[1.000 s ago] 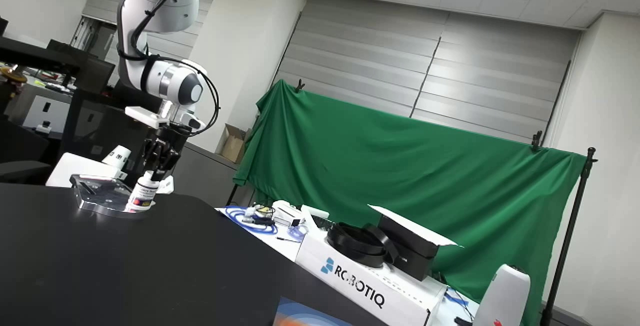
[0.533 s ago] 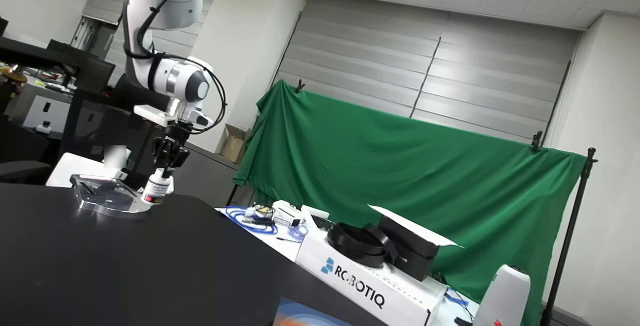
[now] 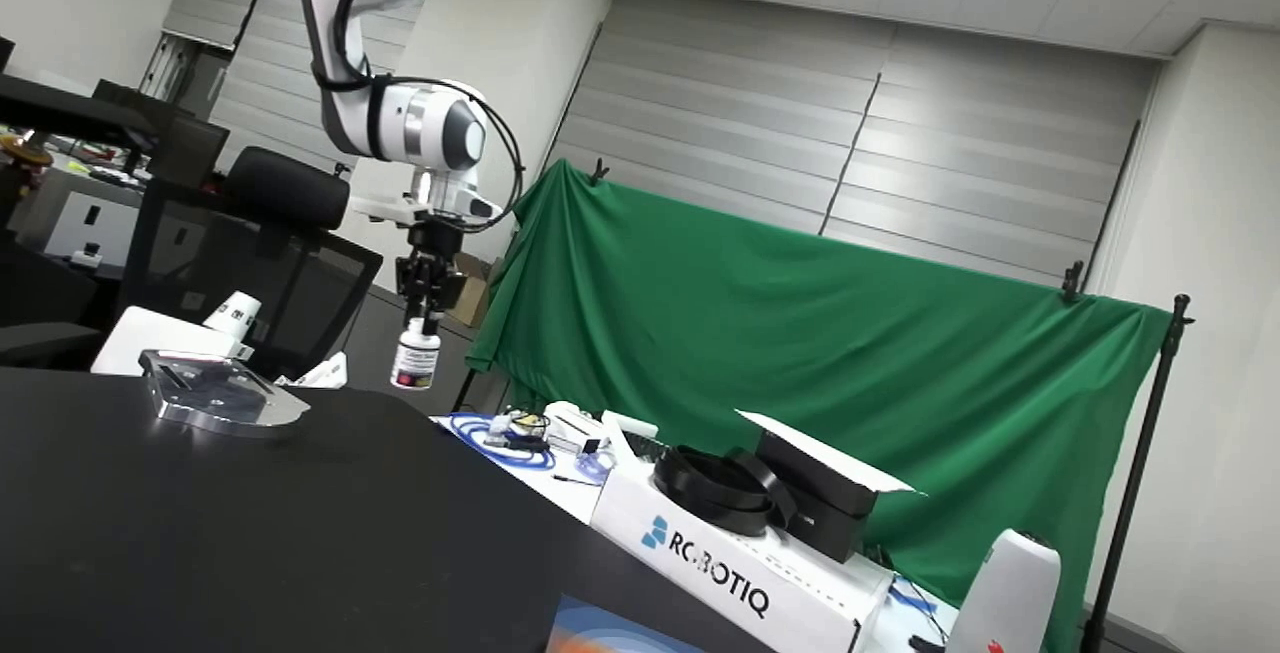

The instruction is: Place the bottle in the middle of the table

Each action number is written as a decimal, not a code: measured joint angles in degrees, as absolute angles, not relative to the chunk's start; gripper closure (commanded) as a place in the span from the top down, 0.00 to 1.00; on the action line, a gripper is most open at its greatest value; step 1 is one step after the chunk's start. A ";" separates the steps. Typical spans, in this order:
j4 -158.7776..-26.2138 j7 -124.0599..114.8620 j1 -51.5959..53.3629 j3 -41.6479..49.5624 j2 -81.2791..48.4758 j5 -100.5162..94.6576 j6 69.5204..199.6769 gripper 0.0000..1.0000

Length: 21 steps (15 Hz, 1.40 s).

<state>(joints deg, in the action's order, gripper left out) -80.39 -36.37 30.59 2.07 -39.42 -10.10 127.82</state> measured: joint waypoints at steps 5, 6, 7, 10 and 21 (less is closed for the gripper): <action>-91.38 -39.96 26.53 6.51 -30.58 -14.50 129.09 0.19; -93.78 -40.47 25.20 6.75 -28.78 -15.18 129.72 0.19; -96.21 -40.86 23.84 6.95 -26.94 -15.88 130.20 0.19; -102.91 -41.46 19.88 7.23 -21.85 -16.56 131.09 0.19; -129.54 -43.11 13.57 3.56 -7.29 -19.47 139.80 0.19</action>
<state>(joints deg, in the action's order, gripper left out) -129.54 -43.11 13.57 3.56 -7.29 -19.47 139.80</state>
